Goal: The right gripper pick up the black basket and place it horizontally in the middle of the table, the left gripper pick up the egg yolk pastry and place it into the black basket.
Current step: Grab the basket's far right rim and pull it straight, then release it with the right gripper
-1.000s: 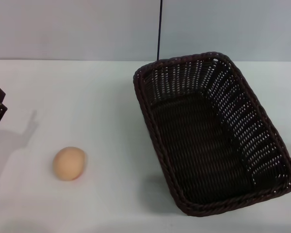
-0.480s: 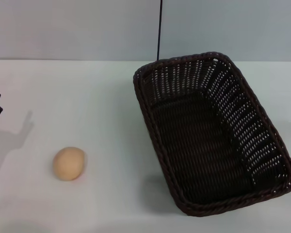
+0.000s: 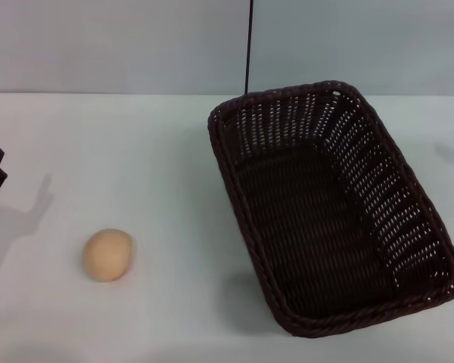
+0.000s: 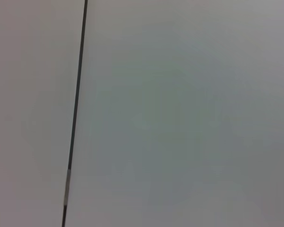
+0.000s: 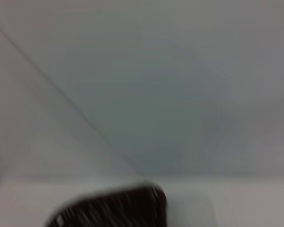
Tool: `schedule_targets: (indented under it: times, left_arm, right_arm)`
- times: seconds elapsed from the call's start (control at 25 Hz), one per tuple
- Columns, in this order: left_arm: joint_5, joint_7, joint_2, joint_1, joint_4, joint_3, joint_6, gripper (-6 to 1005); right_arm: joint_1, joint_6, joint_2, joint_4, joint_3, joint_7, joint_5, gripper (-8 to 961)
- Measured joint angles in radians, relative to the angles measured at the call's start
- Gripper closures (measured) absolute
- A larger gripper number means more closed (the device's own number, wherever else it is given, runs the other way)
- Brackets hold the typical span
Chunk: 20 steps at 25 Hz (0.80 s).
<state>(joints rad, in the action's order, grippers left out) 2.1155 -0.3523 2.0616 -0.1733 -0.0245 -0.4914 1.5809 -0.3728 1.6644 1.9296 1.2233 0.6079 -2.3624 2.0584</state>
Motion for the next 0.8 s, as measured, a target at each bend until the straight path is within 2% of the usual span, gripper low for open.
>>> schedule_targets:
  times: [0.2,0.32,0.44,0.6,0.64,0.76,0.8]
  left_arm:
    - [0.001,0.000,0.000,0.009,0.000,-0.002,-0.001,174]
    - [0.001,0.003,0.001,0.010,0.000,-0.003,-0.001,174]
    - [-0.002,0.005,0.001,0.010,0.000,-0.004,-0.002,175]
    - [-0.004,0.006,0.001,0.011,0.000,-0.006,-0.002,176]
    - [-0.004,0.006,0.001,0.011,0.000,-0.006,-0.002,176]
    - [-0.004,0.006,0.001,0.010,0.000,-0.006,-0.002,176]
    - [-0.004,0.006,0.001,0.011,0.000,-0.006,-0.002,177]
  right_arm:
    - [-0.207,0.158,-0.021,0.037,0.013,-0.193,0.340,121]
    - [-0.300,0.212,-0.011,0.021,0.053,-0.248,0.493,121]
    - [-0.366,0.219,0.032,0.015,0.109,-0.277,0.607,121]
    - [-0.427,0.180,0.092,-0.046,0.158,-0.285,0.655,121]
    - [-0.427,0.180,0.092,-0.046,0.158,-0.285,0.655,121]
    - [-0.448,0.134,0.114,-0.102,0.178,-0.286,0.655,131]
    - [-0.459,0.102,0.119,-0.157,0.192,-0.290,0.655,140]
